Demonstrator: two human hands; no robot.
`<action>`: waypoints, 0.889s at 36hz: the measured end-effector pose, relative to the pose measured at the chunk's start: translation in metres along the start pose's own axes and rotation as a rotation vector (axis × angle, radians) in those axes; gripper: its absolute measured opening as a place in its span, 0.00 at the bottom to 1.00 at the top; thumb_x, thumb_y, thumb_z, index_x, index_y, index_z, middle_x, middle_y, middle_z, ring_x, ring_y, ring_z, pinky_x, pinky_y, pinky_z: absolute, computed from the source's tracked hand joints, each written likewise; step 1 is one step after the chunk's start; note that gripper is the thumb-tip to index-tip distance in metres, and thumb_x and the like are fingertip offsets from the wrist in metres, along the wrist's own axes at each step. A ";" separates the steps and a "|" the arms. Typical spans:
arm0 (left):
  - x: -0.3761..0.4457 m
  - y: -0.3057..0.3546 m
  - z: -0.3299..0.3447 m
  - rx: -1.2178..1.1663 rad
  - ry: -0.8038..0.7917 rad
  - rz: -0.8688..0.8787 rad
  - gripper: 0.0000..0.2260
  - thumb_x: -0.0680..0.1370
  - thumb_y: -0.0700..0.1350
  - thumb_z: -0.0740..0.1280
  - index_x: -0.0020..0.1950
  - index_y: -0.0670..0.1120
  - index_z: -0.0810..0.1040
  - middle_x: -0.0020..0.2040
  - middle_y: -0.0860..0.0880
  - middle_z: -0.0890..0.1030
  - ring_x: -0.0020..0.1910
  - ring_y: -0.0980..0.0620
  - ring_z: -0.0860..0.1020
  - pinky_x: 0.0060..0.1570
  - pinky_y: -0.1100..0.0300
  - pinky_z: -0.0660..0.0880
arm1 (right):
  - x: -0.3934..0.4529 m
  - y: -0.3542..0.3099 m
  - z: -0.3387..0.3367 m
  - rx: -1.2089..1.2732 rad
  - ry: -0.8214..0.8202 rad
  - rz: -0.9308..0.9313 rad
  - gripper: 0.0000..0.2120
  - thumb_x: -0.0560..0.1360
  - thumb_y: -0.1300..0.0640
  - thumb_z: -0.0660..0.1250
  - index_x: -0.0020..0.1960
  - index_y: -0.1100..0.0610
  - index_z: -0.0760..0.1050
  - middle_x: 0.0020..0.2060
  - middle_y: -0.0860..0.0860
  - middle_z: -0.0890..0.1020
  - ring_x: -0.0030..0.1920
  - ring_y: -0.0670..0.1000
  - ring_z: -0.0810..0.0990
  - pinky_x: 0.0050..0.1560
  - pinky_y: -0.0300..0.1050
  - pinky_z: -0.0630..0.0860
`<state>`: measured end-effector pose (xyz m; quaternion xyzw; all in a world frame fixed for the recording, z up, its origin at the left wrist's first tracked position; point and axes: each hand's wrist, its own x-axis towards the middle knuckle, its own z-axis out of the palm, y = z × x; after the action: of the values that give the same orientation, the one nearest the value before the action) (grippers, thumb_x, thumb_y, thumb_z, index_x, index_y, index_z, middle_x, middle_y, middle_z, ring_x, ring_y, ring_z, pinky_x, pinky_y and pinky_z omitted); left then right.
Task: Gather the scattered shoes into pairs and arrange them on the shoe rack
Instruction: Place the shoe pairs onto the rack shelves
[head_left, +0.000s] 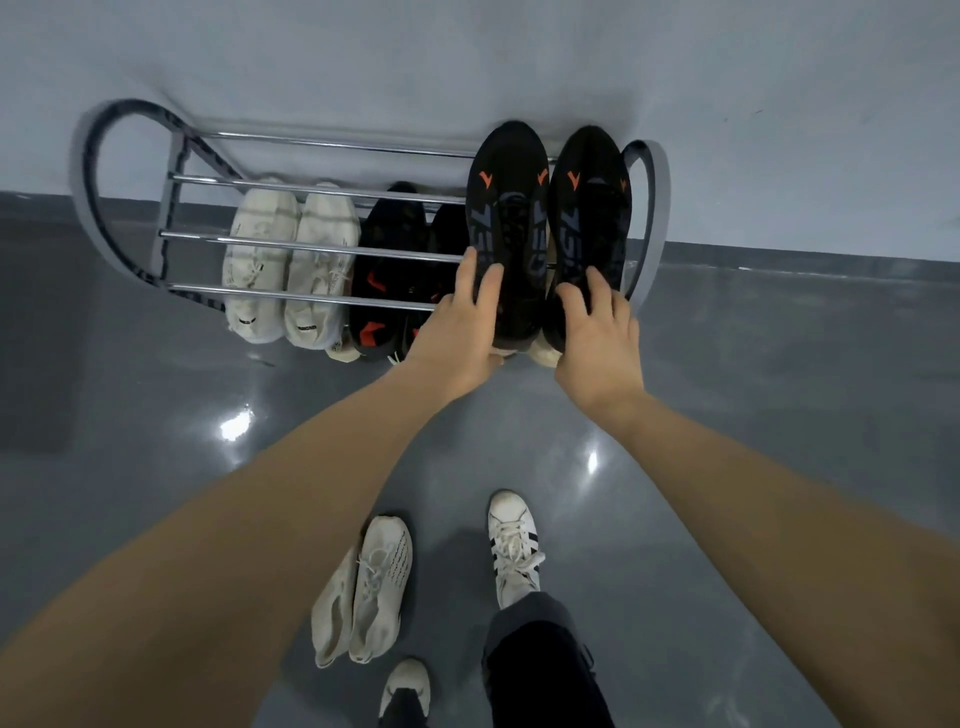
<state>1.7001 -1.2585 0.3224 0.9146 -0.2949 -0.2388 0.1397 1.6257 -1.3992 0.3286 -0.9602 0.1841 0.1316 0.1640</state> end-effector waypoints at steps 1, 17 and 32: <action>-0.006 -0.002 -0.004 0.009 0.000 0.004 0.41 0.71 0.44 0.74 0.76 0.44 0.52 0.76 0.39 0.47 0.61 0.38 0.72 0.56 0.49 0.75 | -0.006 -0.005 -0.002 -0.012 0.023 -0.003 0.30 0.71 0.68 0.64 0.71 0.56 0.61 0.75 0.57 0.55 0.72 0.61 0.57 0.70 0.52 0.57; -0.193 -0.038 -0.070 0.137 0.032 0.096 0.26 0.77 0.45 0.64 0.72 0.43 0.58 0.63 0.44 0.68 0.54 0.41 0.75 0.43 0.54 0.67 | -0.158 -0.113 -0.009 0.120 0.014 -0.016 0.16 0.73 0.64 0.60 0.60 0.57 0.70 0.59 0.51 0.72 0.61 0.53 0.69 0.56 0.47 0.59; -0.349 -0.079 -0.039 0.043 -0.043 -0.017 0.23 0.76 0.42 0.66 0.69 0.42 0.63 0.61 0.43 0.70 0.47 0.43 0.75 0.43 0.53 0.71 | -0.286 -0.169 0.045 0.202 -0.163 -0.037 0.14 0.76 0.62 0.60 0.62 0.58 0.71 0.60 0.53 0.75 0.57 0.55 0.76 0.58 0.49 0.69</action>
<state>1.5092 -0.9806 0.4475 0.9146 -0.2952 -0.2531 0.1114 1.4269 -1.1456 0.4221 -0.9281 0.1644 0.1869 0.2767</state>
